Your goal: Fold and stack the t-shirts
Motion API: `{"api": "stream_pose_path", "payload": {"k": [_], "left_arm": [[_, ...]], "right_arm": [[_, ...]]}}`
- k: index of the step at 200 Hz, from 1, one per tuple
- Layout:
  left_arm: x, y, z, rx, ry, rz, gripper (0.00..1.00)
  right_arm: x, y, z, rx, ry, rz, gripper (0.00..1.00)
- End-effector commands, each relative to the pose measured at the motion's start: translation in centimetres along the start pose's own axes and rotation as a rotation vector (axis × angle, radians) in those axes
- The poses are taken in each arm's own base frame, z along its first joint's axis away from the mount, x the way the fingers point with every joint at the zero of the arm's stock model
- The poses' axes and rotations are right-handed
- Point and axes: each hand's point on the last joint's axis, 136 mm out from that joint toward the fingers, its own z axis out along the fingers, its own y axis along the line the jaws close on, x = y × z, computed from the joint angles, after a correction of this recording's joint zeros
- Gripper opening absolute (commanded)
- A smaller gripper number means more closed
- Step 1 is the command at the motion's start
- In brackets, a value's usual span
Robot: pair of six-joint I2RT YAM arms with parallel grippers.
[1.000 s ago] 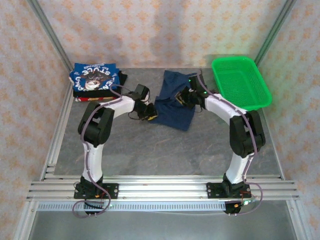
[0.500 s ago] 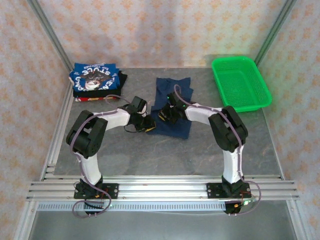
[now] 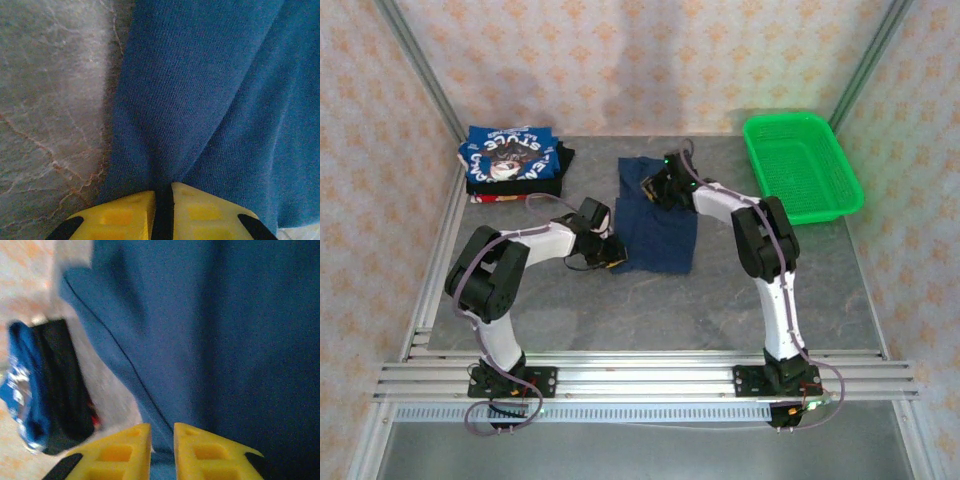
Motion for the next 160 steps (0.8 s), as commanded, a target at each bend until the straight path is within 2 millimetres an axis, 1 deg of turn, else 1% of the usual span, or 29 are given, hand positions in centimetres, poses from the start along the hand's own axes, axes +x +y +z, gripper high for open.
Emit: {"api": "stream_pose_path", "payload": {"k": [1,12,24,39,50,64,74,81,89,103,106,107,108,124,125,127,138,142,144,149,160], "left_arm": [[3.6,5.1,0.3,-0.193,0.104,-0.019,0.18],[3.3,4.9,-0.1,-0.184,0.098,-0.015,0.18],[3.0,4.2,-0.8,-0.167,0.09,-0.004,0.19],[2.5,2.6,-2.2,-0.127,0.069,0.012,0.22],[2.0,1.3,-3.6,-0.098,0.047,0.021,0.29],[1.5,0.1,-5.7,-0.072,0.012,0.023,0.43],[1.2,-0.7,-7.6,-0.043,-0.025,0.019,0.51],[1.0,-0.9,-8.8,-0.03,-0.048,0.01,0.55],[0.9,-0.9,-9.9,-0.02,-0.069,-0.006,0.58],[1.0,-0.4,-11.3,0.012,-0.095,-0.057,0.62],[1.1,-0.3,-11.5,0.022,-0.1,-0.069,0.62],[1.1,-0.3,-11.6,0.025,-0.102,-0.072,0.62],[1.2,-0.2,-11.6,0.028,-0.103,-0.075,0.63],[1.9,-0.1,-11.8,0.08,-0.106,-0.115,0.65],[1.9,-0.1,-11.8,0.083,-0.107,-0.117,0.65],[2.2,0.0,-11.6,0.086,-0.101,-0.123,0.66],[2.7,0.0,-10.9,0.125,-0.087,-0.149,0.66],[2.9,0.1,-10.6,0.14,-0.082,-0.164,0.65],[2.9,0.1,-10.5,0.148,-0.081,-0.17,0.65],[3.0,0.1,-10.1,0.167,-0.08,-0.184,0.65],[3.1,0.1,-9.4,0.202,-0.083,-0.213,0.64]], "right_arm": [[-1.9,2.4,-1.0,-0.056,-0.023,-0.028,0.22],[-1.6,2.6,-2.1,-0.044,-0.01,-0.059,0.23],[-0.7,2.8,-3.6,-0.025,0.017,-0.095,0.25],[0.7,3.1,-6.6,-0.01,0.045,-0.139,0.3],[2.1,3.0,-9.1,-0.003,0.064,-0.167,0.36],[3.9,1.3,-12.5,0.056,0.094,-0.19,0.44],[5.5,-0.3,-14.8,0.096,0.115,-0.204,0.5],[6.5,-1.3,-16.3,0.113,0.129,-0.21,0.55],[7.9,-2.9,-17.9,0.141,0.148,-0.208,0.6],[10.5,-5.9,-20.4,0.186,0.189,-0.196,0.64],[11.1,-6.6,-20.7,0.193,0.198,-0.193,0.64],[11.4,-7.1,-20.8,0.201,0.204,-0.189,0.64],[11.4,-6.9,-21.0,0.194,0.203,-0.192,0.65],[13.9,-9.5,-22.4,0.184,0.223,-0.174,0.68],[14.2,-10.2,-22.4,0.194,0.228,-0.171,0.68],[14.2,-10.0,-22.6,0.18,0.222,-0.165,0.68],[14.9,-11.3,-22.9,0.149,0.21,-0.125,0.69],[15.1,-12.0,-22.7,0.143,0.209,-0.104,0.69],[15.1,-11.7,-22.9,0.117,0.2,-0.103,0.7],[15.2,-11.9,-22.9,0.09,0.193,-0.086,0.7],[15.4,-13.2,-22.4,0.076,0.183,-0.051,0.7]]}}
